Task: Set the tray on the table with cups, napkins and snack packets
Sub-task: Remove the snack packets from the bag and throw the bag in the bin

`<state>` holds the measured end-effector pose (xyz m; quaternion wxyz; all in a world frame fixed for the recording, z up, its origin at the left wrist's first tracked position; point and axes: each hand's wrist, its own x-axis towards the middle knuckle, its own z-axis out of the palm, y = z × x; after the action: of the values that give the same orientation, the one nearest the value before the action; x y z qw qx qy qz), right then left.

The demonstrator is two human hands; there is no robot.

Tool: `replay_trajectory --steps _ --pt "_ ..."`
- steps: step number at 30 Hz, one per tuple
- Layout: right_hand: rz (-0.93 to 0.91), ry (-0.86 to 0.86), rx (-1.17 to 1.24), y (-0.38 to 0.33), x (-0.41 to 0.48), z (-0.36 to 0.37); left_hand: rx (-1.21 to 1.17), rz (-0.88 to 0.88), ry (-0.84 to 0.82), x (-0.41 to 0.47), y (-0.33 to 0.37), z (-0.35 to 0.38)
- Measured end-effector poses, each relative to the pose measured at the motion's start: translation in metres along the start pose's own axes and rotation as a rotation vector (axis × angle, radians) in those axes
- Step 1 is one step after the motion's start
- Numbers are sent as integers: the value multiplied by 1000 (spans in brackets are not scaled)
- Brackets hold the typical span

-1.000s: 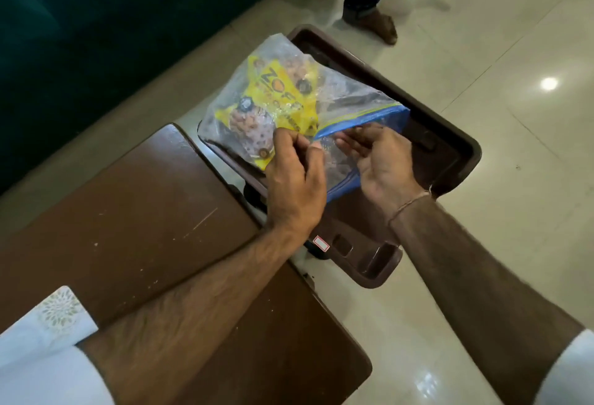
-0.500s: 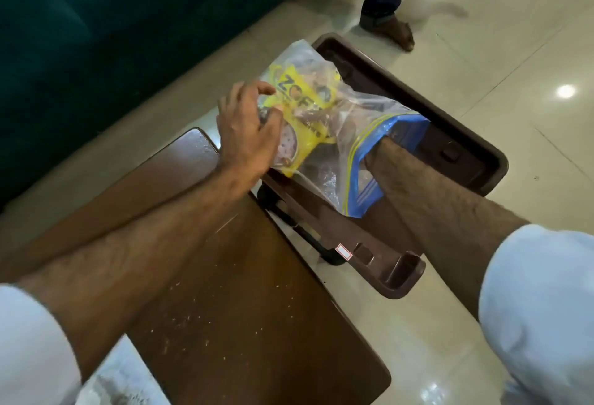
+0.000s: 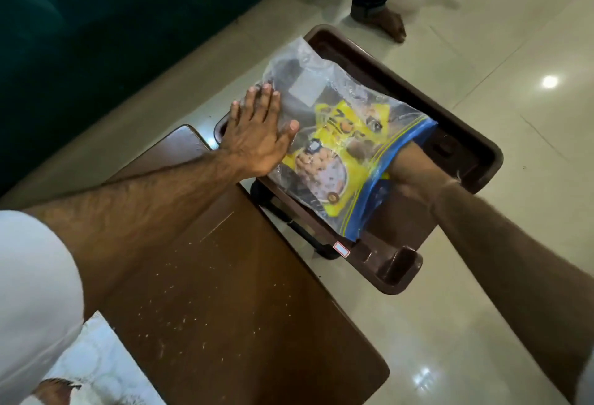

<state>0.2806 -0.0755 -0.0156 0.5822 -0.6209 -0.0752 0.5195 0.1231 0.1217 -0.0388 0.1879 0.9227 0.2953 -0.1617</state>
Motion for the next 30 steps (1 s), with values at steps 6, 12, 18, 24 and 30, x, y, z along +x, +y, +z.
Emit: replay_trajectory --steps 6,12,18,24,30 --pt "35 163 -114 20 -59 -80 32 -147 300 -3 1 -4" --pt "48 358 -81 32 -88 -101 -181 -263 400 -3 -12 -18" --pt "64 475 -59 37 -81 -86 -585 -343 542 -17 -41 -42" --pt "11 475 -91 27 -43 -44 -886 -507 598 -48 -80 -61" --pt "-10 403 -407 5 8 -6 -1115 -514 610 -76 -92 -67"
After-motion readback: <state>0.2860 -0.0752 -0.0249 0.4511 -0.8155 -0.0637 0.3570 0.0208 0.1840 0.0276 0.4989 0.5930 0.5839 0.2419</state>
